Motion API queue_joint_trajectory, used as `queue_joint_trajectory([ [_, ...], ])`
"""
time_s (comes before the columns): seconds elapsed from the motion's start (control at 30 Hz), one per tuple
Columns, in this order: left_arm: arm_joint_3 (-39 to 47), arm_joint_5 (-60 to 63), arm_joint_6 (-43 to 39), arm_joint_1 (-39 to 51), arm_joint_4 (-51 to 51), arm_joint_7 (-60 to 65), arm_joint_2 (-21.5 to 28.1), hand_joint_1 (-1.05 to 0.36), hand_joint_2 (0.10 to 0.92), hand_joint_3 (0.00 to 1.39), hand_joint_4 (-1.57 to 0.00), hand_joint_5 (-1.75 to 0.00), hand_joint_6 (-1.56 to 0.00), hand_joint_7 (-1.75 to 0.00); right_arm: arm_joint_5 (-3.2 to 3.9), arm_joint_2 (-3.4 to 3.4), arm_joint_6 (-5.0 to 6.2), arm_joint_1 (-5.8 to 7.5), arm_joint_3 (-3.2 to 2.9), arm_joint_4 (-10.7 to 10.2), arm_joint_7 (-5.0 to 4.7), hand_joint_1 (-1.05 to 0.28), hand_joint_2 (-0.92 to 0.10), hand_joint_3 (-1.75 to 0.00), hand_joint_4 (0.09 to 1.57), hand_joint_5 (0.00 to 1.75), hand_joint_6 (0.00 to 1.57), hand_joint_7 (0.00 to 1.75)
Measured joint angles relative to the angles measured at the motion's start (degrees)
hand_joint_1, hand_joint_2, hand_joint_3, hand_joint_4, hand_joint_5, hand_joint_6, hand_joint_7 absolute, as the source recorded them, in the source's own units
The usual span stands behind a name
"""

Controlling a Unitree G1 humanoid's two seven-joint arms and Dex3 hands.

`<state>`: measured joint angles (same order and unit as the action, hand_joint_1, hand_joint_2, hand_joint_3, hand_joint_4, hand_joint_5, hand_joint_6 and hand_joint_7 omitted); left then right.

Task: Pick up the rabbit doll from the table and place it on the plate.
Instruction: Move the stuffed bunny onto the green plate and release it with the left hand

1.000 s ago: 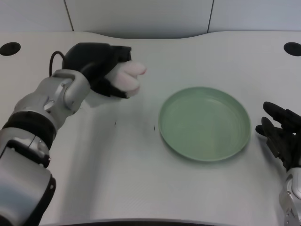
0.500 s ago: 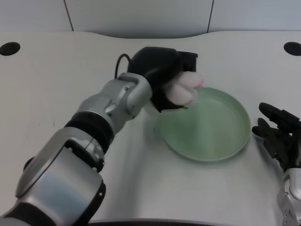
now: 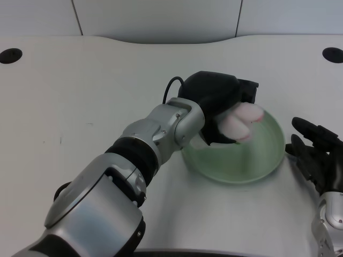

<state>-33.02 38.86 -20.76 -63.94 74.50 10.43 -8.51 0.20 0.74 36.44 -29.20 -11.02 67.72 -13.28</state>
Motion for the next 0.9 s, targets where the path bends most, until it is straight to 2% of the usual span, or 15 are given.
queue_joint_trajectory([
  [0.13, -0.6, 0.9, 0.7, 0.0, 0.1, 0.0, 0.0, -0.25, 0.469, 0.80, -0.83, -1.75, -0.64, -1.75, 0.01, -0.09, -0.27, 0.00, 0.02, 0.0, 0.08, -0.30, -0.92, -0.21, 0.72, 0.78, 0.97, 0.09],
  [0.2, -0.6, 0.9, 0.7, 0.0, 0.3, 0.0, 0.0, -0.32, 0.644, 0.50, -0.79, -1.75, -0.55, -1.75, 0.10, -0.08, -0.45, 0.00, -0.01, 0.0, 0.52, -0.29, -0.92, -0.21, 0.73, 0.78, 0.97, 0.09],
  [0.27, -0.4, 0.8, 0.5, 0.0, 0.4, 0.0, 0.0, -0.34, 0.695, 0.40, -0.78, -1.75, -0.52, -1.75, 0.28, -0.08, -0.45, 0.00, -0.09, 0.0, 0.86, -0.29, -0.92, -0.21, 0.73, 0.78, 0.97, 0.09],
  [0.33, -0.2, 0.8, 0.3, 0.0, 0.5, 0.0, 0.0, -0.35, 0.712, 0.37, -0.78, -1.75, -0.52, -1.75, 0.51, -0.08, -0.45, 0.00, -0.13, 0.0, 0.99, -0.29, -0.92, -0.21, 0.74, 0.77, 0.97, 0.09],
  [0.37, 0.0, 0.6, 0.2, 0.0, 0.5, -0.7, 0.0, -0.48, 0.752, 0.25, -0.62, -1.37, -0.47, -1.23, 0.52, -0.08, -0.45, 0.00, -0.11, 0.0, 0.98, -0.27, -0.92, -0.22, 0.74, 0.77, 0.97, 0.09],
  [0.4, 0.4, 0.0, 0.1, 0.0, 0.6, -2.1, 0.0, -0.55, 0.800, 0.13, -0.57, -1.11, -0.54, -0.79, 0.48, -0.07, -0.45, 0.00, -0.02, 0.0, 0.93, -0.26, -0.92, -0.22, 0.74, 0.77, 0.97, 0.09],
  [0.43, 0.4, -0.5, 0.1, 0.0, 0.7, -3.3, 0.1, -0.63, 0.846, 0.06, -0.50, -0.76, -0.54, -0.37, 0.46, -0.07, -0.44, 0.00, 0.06, 0.0, 0.92, -0.26, -0.92, -0.23, 0.74, 0.77, 0.97, 0.09],
  [0.5, 0.4, -0.5, 0.1, 0.0, 0.9, -5.4, 0.3, -0.72, 0.878, 0.01, -0.34, -0.39, -0.42, -0.08, 0.47, -0.07, -0.40, 0.00, 0.20, 0.0, 0.92, -0.26, -0.92, -0.24, 0.74, 0.77, 0.97, 0.09],
  [0.53, 0.3, -0.5, 0.2, 0.0, 1.0, -6.0, 0.4, -0.73, 0.883, 0.01, -0.32, -0.34, -0.40, -0.04, 0.49, -0.07, -0.34, 0.01, 0.25, 0.0, 0.93, -0.26, -0.92, -0.24, 0.74, 0.77, 0.97, 0.09],
  [0.57, 0.2, -0.5, 0.1, 0.0, 1.0, -6.3, 0.6, -0.76, 0.891, 0.01, -0.23, -0.26, -0.32, -0.02, 0.47, -0.07, -0.34, 0.01, 0.30, 0.0, 0.88, -0.27, -0.92, -0.24, 0.74, 0.76, 0.97, 0.09],
  [0.7, -0.1, -0.3, 0.3, 0.0, 1.0, -6.6, 1.3, -0.83, 0.917, 0.02, -0.05, -0.17, -0.16, 0.00, 0.17, -0.07, -0.35, 0.02, 0.44, 0.0, 0.52, -0.26, -0.92, -0.24, 0.73, 0.75, 0.96, 0.09],
  [0.83, -0.4, -0.2, 1.0, 0.0, 1.0, -7.8, 1.4, -0.85, 0.921, 0.03, 0.00, -0.14, -0.09, 0.00, 0.23, -0.07, -0.35, 0.02, 0.38, 0.0, 0.54, -0.28, -0.92, -0.23, 0.75, 0.75, 0.98, 0.09],
  [0.9, -0.9, 0.3, 1.5, 0.0, 1.1, -7.9, 1.4, -0.87, 0.920, 0.04, 0.00, -0.04, -0.03, 0.00, 0.67, -0.07, -0.35, 0.01, 0.22, 0.0, 0.83, -0.29, -0.92, -0.22, 0.74, 0.75, 0.96, 0.09],
])
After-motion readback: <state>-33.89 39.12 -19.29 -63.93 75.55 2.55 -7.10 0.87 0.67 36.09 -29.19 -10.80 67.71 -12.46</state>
